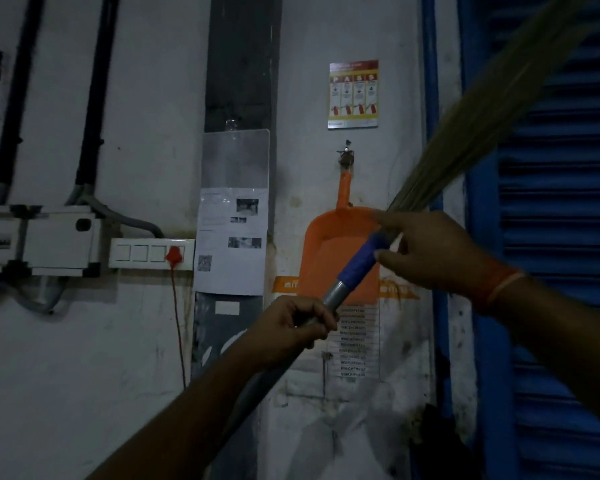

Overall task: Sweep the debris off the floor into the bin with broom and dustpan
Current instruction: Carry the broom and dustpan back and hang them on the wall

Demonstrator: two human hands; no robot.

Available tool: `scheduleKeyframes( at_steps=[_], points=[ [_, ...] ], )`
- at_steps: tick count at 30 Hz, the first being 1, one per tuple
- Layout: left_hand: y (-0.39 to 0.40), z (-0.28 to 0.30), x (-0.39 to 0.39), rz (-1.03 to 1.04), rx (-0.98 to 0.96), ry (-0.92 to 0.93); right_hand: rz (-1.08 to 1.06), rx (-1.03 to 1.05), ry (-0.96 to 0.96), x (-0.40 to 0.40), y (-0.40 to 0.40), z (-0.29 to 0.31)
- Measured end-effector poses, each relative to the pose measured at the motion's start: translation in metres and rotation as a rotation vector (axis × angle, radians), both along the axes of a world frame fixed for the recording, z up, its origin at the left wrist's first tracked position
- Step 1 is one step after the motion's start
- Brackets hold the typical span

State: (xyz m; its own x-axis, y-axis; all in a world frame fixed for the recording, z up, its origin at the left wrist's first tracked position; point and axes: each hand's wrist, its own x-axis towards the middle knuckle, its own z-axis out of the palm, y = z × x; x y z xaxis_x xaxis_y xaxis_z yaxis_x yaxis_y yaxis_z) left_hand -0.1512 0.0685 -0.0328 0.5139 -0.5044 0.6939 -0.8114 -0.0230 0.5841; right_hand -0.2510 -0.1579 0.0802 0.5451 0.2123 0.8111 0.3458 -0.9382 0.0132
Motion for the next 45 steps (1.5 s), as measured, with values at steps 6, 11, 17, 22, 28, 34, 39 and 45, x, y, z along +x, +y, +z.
scheduleKeyframes(
  at_steps=[6,11,17,22,28,34,39,45],
  points=[
    [0.009,0.015,-0.001,0.14,0.214,-0.075,0.05,-0.754,-0.035,0.002,0.0,-0.002],
    [0.02,0.027,-0.002,0.143,0.375,-0.136,-0.033,-0.898,0.301,0.032,-0.007,-0.005],
    [0.029,0.042,-0.003,0.285,0.555,-0.505,0.12,-0.783,0.259,0.057,-0.021,-0.03],
    [0.023,0.023,-0.006,0.636,0.196,-0.727,0.254,-0.48,0.19,0.069,-0.03,-0.067],
    [-0.013,-0.022,-0.012,0.651,-0.44,-0.35,0.421,-0.103,0.143,0.074,-0.026,-0.11],
    [-0.022,-0.013,0.002,0.352,-0.568,-0.049,0.438,0.206,0.201,0.076,-0.019,-0.139],
    [-0.04,0.009,0.007,0.056,-0.609,0.15,0.516,0.413,0.258,0.071,-0.007,-0.157],
    [-0.057,0.01,0.015,0.083,-0.566,0.179,0.472,0.258,0.296,0.07,-0.015,-0.156]
  ],
)
